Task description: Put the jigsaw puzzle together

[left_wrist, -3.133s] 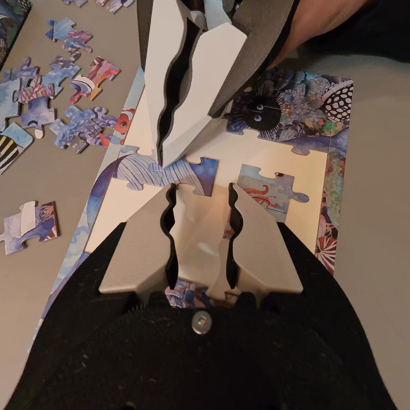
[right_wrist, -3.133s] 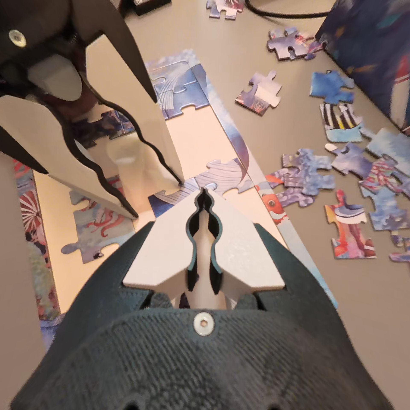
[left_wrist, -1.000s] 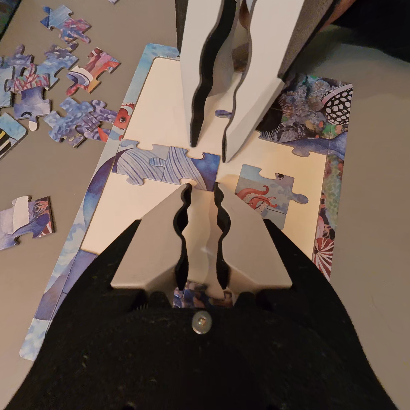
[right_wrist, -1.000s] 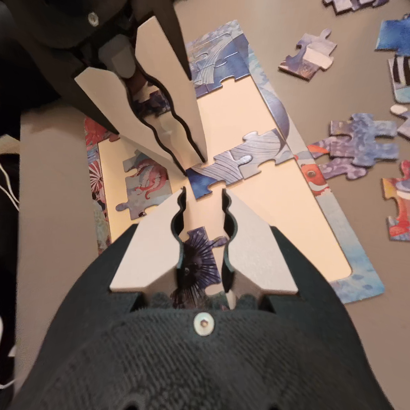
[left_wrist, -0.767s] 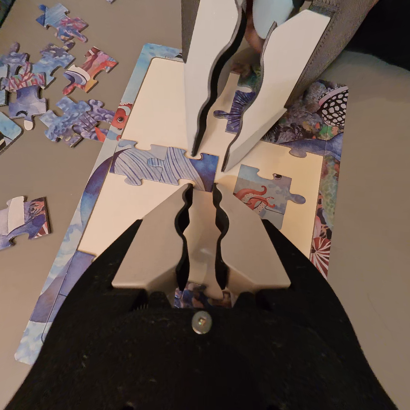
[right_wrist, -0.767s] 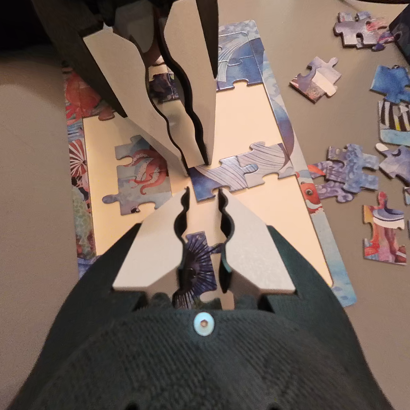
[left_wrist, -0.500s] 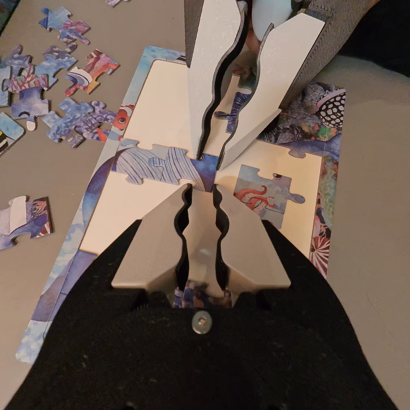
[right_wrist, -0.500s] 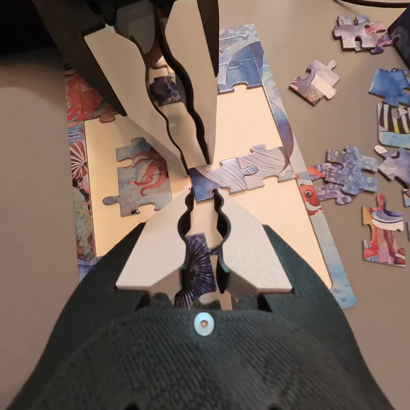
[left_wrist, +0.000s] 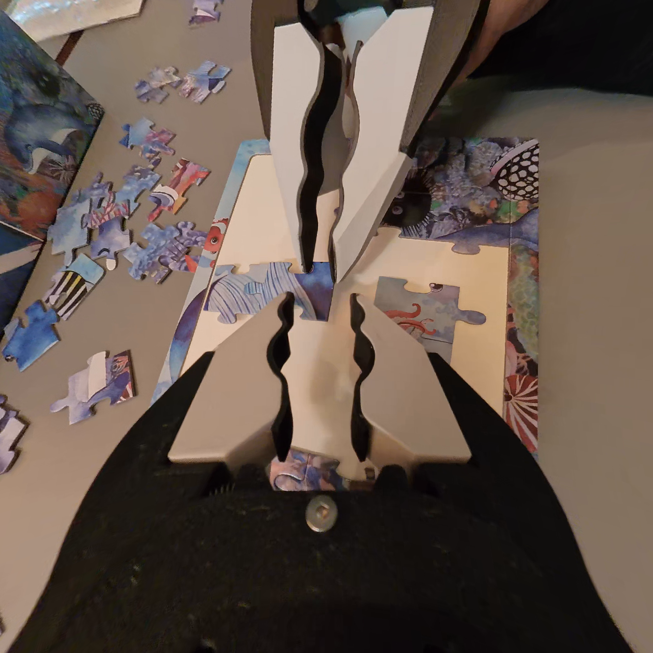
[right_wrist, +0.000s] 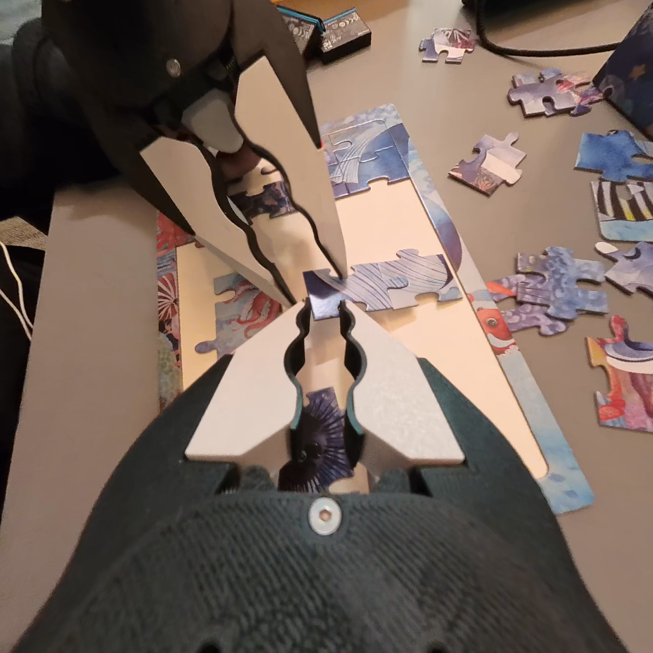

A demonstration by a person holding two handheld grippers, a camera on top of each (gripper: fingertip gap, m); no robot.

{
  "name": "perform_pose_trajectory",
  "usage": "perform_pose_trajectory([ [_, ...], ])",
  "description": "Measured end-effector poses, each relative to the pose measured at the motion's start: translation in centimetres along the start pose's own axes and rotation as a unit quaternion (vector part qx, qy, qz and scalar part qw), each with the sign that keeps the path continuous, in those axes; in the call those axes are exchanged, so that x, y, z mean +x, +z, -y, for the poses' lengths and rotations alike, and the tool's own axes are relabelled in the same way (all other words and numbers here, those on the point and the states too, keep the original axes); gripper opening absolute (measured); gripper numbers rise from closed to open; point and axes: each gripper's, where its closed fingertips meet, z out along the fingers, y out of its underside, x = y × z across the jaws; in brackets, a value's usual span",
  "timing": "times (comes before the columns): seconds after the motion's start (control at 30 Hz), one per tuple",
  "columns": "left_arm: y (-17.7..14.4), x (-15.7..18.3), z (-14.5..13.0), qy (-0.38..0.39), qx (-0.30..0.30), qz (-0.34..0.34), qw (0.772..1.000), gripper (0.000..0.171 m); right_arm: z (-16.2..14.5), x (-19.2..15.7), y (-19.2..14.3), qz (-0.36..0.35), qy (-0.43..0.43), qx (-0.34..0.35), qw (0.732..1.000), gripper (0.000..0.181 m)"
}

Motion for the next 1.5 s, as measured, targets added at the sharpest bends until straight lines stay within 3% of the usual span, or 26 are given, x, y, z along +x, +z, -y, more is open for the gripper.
perform_pose_trajectory([
  [0.13,0.0,-0.3,-0.1,0.016,-0.008,0.019,1.000,0.015,-0.1,0.0,-0.3,0.009,0.012,0.003,1.000,0.015],
  [0.7,-0.4,-0.6,0.5,0.025,0.007,0.035,0.999,0.010,-0.5,1.3,-3.0,-0.002,0.036,0.029,0.999,0.024],
  [0.87,-0.3,-0.6,0.4,0.027,0.004,0.033,0.999,0.010,-1.2,2.9,-3.5,-0.033,0.068,0.020,0.997,0.014],
  [0.97,-0.3,-0.5,0.3,0.028,0.001,0.032,0.999,0.010,-1.3,5.2,-4.0,-0.090,0.092,0.029,0.991,0.000],
  [1.07,-0.2,-0.4,0.2,0.028,0.000,0.030,0.999,0.010,-0.9,6.3,-3.3,-0.137,0.079,0.024,0.987,0.000],
  [1.2,-0.1,-0.4,0.2,0.027,0.001,0.027,0.999,0.010,0.2,5.7,-1.5,-0.128,0.072,0.026,0.989,0.000],
  [1.33,-0.2,-0.5,0.2,0.026,0.004,0.029,0.999,0.007,-1.0,5.9,-0.2,-0.128,0.070,-0.021,0.989,0.000],
  [1.5,-0.5,-0.8,0.5,0.011,0.018,0.026,0.999,0.006,-1.2,6.0,-0.3,-0.133,0.063,-0.025,0.989,0.000],
])
